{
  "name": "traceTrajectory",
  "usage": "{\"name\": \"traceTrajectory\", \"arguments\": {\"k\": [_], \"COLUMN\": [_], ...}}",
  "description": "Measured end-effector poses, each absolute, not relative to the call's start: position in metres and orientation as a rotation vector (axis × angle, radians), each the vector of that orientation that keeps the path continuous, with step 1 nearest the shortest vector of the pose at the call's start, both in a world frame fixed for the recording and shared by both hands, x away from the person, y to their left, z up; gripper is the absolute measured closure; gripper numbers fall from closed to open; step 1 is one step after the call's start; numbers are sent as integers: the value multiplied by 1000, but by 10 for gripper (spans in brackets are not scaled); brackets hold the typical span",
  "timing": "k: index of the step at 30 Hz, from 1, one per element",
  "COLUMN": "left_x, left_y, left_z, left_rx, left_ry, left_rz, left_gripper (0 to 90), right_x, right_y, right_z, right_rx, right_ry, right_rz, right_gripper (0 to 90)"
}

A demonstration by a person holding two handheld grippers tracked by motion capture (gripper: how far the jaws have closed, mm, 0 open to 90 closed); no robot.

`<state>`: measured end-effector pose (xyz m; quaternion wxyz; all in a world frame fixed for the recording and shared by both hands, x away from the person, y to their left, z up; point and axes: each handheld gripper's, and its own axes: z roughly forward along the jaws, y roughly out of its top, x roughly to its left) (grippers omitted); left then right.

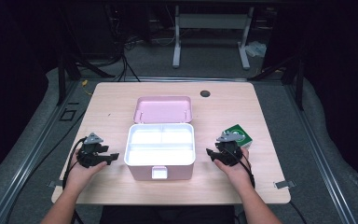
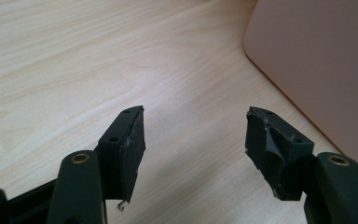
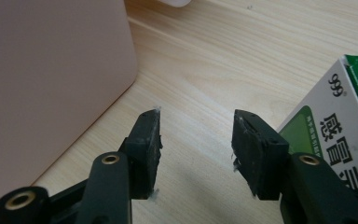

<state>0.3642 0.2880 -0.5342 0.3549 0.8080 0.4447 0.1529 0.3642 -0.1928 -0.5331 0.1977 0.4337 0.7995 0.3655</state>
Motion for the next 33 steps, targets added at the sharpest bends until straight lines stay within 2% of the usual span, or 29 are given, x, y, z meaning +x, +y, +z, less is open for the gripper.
{"name": "traceTrajectory", "arguments": {"k": [14, 17, 33], "left_x": [367, 367, 367], "left_y": [289, 288, 282], "left_z": [-532, -531, -523], "left_rx": [2064, 2083, 2102], "left_ry": [1190, 1175, 1139], "left_rz": [362, 357, 310], "left_gripper": [383, 431, 481], "right_x": [361, 361, 356], "right_y": [-196, -196, -199], "right_z": [-531, -531, -530], "right_rx": [1260, 1277, 1264], "right_ry": [2179, 2172, 2212], "right_rz": [1086, 1098, 1065], "right_gripper": [514, 515, 538]}}
